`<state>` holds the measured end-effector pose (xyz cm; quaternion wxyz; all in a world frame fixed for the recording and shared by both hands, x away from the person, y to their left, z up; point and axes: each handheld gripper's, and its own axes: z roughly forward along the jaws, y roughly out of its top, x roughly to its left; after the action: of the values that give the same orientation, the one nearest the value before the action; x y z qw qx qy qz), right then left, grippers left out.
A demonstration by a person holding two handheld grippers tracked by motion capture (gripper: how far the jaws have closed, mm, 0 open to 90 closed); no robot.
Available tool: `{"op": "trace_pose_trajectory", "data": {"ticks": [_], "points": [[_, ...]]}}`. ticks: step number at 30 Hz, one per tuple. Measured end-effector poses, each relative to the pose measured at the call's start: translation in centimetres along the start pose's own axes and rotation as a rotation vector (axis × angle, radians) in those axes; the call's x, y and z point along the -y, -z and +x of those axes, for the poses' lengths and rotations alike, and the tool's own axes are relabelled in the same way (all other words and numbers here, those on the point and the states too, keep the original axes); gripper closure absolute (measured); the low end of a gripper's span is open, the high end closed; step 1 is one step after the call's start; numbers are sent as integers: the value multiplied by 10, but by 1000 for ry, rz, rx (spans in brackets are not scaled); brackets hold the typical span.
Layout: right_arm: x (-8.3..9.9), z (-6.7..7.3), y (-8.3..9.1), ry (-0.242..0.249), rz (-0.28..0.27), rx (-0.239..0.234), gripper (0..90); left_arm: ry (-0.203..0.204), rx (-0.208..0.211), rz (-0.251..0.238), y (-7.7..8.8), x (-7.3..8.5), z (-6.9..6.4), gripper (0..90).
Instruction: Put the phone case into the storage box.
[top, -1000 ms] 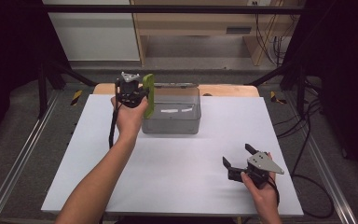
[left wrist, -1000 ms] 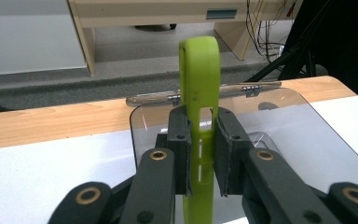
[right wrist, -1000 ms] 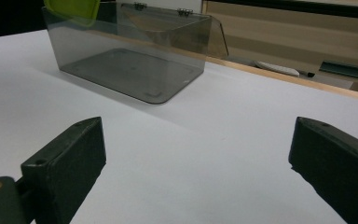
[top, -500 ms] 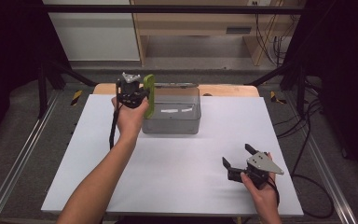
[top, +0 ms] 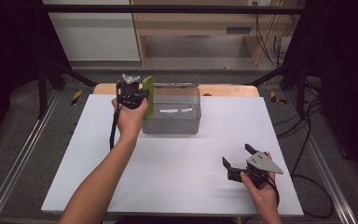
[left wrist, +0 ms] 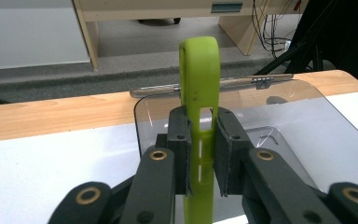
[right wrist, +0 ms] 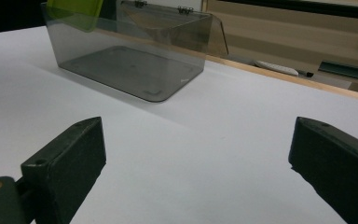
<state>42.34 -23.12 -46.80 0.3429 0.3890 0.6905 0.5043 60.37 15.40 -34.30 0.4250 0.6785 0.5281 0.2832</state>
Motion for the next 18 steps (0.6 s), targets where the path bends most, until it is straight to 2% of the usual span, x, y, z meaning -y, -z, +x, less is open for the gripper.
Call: {"op": "trace_pose_trajectory", "data": {"ticks": [18], "points": [[0, 0, 1, 0, -5, 4, 42, 15, -7, 16, -4, 6, 6, 779]]}}
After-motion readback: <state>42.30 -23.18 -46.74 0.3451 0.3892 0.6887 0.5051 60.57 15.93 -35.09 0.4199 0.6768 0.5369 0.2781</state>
